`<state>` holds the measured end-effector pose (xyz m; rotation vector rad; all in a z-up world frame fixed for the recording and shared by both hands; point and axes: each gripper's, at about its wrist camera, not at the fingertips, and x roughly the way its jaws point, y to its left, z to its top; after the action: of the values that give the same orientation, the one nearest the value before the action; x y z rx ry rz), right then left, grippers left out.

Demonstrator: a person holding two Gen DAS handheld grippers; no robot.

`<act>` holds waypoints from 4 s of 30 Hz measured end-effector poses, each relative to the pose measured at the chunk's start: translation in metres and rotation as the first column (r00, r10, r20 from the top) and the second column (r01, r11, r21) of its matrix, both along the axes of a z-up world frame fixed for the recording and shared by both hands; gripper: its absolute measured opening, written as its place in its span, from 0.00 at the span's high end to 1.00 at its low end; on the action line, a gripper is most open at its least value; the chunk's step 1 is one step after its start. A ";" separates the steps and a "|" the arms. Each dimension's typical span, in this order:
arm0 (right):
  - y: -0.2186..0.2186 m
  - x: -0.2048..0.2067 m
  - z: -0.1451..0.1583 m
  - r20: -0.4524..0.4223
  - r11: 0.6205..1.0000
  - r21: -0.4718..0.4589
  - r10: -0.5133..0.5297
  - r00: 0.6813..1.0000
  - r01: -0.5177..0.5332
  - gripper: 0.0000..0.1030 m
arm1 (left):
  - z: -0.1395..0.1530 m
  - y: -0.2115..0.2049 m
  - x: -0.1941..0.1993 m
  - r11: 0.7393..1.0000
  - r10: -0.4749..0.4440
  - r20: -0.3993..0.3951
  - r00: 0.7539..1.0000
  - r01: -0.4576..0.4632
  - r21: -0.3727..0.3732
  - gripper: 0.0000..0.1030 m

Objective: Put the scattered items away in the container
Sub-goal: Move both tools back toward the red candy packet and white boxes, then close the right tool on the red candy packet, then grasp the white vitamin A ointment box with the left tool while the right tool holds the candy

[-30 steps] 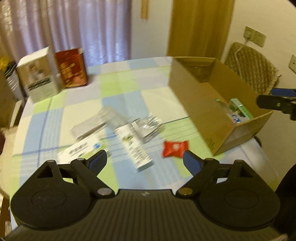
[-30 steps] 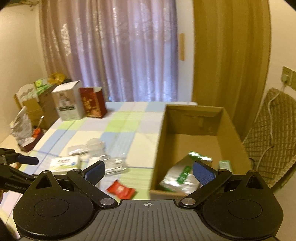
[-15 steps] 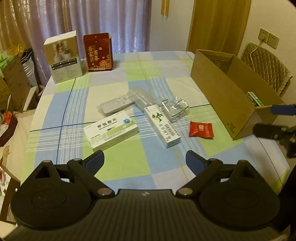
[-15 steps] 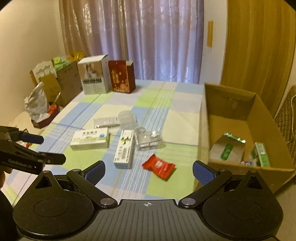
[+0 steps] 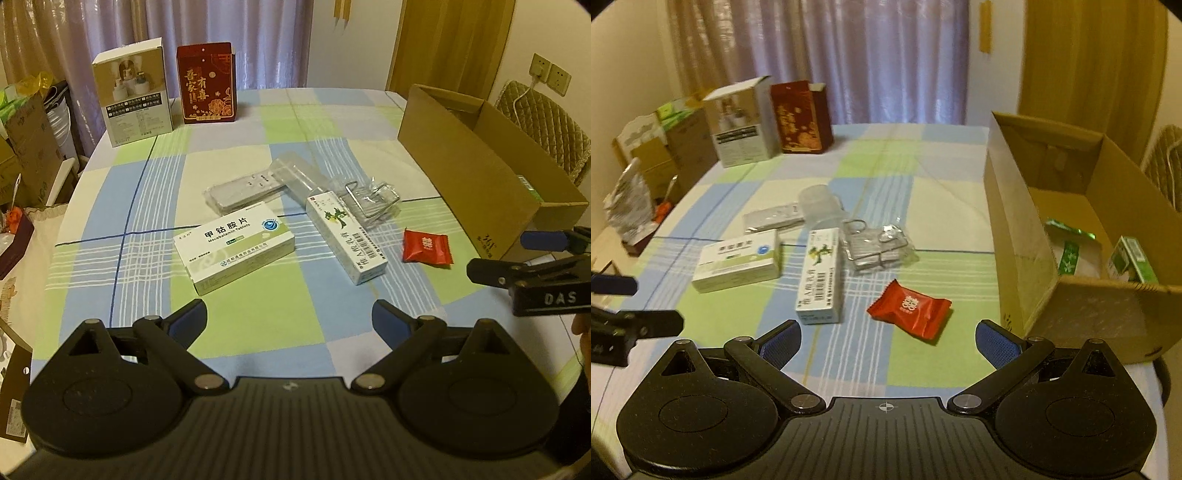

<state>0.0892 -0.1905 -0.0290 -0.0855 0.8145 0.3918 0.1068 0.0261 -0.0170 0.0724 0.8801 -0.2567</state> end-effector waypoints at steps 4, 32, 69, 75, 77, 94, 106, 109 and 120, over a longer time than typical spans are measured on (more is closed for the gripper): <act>0.009 0.014 -0.016 -0.005 0.999 -0.009 -0.041 0.999 0.041 0.00 | -0.008 0.003 0.008 1.000 0.011 -0.004 1.000 -0.011 -0.010 0.08; 0.032 0.074 -0.087 -0.002 0.955 -0.054 -0.292 0.956 0.291 0.12 | -0.036 0.011 0.051 1.000 -0.012 0.034 0.999 0.013 -0.023 0.08; -0.024 0.004 -0.048 -0.007 0.997 0.031 -0.070 0.998 0.070 0.85 | -0.051 -0.078 0.080 0.989 -0.125 -0.001 0.992 0.124 -0.082 0.08; -0.035 -0.004 -0.040 0.028 0.998 0.033 -0.049 0.998 0.048 0.85 | -0.063 -0.093 0.092 0.990 -0.127 -0.024 0.992 0.125 -0.062 0.10; -0.036 -0.004 -0.040 0.036 0.999 0.027 -0.044 0.998 0.043 0.85 | -0.070 -0.099 0.097 0.992 -0.123 -0.037 0.992 0.122 -0.040 0.12; -0.044 -0.006 -0.032 0.019 0.996 0.073 -0.053 0.998 0.051 0.85 | -0.080 -0.083 0.047 0.987 -0.136 -0.160 0.978 0.147 0.061 0.52; -0.045 -0.008 -0.031 0.023 0.997 0.058 -0.053 0.998 0.052 0.85 | -0.082 -0.090 0.081 0.994 -0.091 -0.129 0.987 0.098 0.048 0.41; -0.045 -0.007 -0.034 0.016 0.997 0.056 -0.054 0.998 0.053 0.85 | -0.085 -0.092 0.086 0.993 -0.095 -0.133 0.987 0.103 0.054 0.59; -0.048 -0.010 -0.020 0.042 0.996 0.072 -0.053 0.998 0.050 0.85 | -0.065 -0.084 0.055 0.989 -0.118 -0.107 0.987 0.127 0.075 0.68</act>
<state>0.0790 -0.2381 -0.0493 -0.0070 0.7576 0.3687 0.1619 -0.0579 -0.0821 0.1909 0.9892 -0.3417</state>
